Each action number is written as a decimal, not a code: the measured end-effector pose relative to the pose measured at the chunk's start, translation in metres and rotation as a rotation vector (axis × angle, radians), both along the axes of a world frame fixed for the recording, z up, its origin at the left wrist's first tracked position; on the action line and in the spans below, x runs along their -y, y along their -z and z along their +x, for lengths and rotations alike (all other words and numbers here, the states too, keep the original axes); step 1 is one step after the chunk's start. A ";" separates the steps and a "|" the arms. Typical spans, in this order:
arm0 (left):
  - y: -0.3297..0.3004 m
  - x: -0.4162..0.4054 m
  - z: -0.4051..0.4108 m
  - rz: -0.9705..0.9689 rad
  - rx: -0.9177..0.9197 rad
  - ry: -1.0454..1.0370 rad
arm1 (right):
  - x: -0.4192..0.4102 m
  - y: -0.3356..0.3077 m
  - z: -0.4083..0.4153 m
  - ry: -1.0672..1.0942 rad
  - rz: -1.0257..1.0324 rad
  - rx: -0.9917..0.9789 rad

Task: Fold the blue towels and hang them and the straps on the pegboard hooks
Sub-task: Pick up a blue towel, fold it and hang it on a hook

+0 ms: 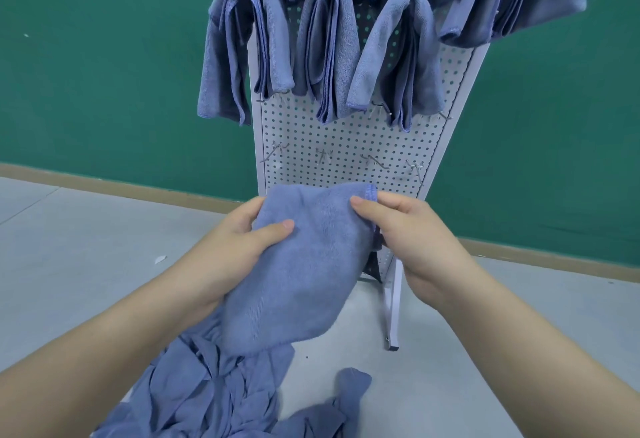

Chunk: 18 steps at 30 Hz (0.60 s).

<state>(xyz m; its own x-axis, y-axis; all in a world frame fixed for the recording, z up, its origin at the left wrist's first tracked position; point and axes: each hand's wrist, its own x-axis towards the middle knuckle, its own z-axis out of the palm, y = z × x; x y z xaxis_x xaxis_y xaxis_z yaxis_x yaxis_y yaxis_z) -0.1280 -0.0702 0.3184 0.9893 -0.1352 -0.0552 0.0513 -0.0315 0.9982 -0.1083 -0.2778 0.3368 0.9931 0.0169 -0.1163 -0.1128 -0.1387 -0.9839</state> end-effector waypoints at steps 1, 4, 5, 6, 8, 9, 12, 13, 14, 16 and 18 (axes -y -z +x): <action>-0.001 0.000 0.000 -0.050 -0.004 -0.020 | 0.000 0.000 0.000 0.028 -0.026 -0.003; -0.002 0.004 -0.002 -0.200 -0.029 -0.017 | 0.001 0.002 0.001 0.103 -0.029 -0.044; -0.002 0.006 -0.003 -0.233 -0.038 -0.008 | 0.000 0.002 0.002 0.107 0.000 -0.071; -0.001 0.008 -0.003 -0.255 -0.045 -0.005 | -0.002 0.002 0.003 0.103 0.048 -0.113; 0.000 0.012 -0.003 -0.278 -0.048 0.007 | -0.005 0.002 0.003 0.064 0.223 -0.247; 0.000 0.013 -0.003 -0.285 -0.047 0.020 | -0.006 0.001 0.002 0.029 0.322 -0.323; 0.000 0.012 -0.003 -0.304 -0.054 0.071 | -0.006 0.002 0.000 -0.049 0.487 -0.484; -0.001 0.011 -0.004 -0.312 -0.064 0.086 | -0.005 0.001 -0.001 -0.056 0.523 -0.513; -0.002 0.010 -0.004 -0.319 -0.075 0.105 | -0.004 0.001 -0.001 -0.059 0.549 -0.526; -0.005 0.009 -0.004 -0.313 -0.094 0.149 | -0.002 0.001 0.001 -0.078 0.607 -0.503; -0.008 0.008 -0.005 -0.277 -0.117 0.175 | -0.001 -0.001 0.003 -0.109 0.678 -0.446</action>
<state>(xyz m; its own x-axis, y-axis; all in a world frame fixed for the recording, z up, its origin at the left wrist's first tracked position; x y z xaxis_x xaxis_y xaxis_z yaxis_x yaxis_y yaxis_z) -0.1326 -0.0778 0.3267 0.9391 -0.3276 -0.1044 0.1836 0.2210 0.9578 -0.1050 -0.2769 0.3377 0.8445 0.3197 -0.4296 -0.5338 0.4376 -0.7236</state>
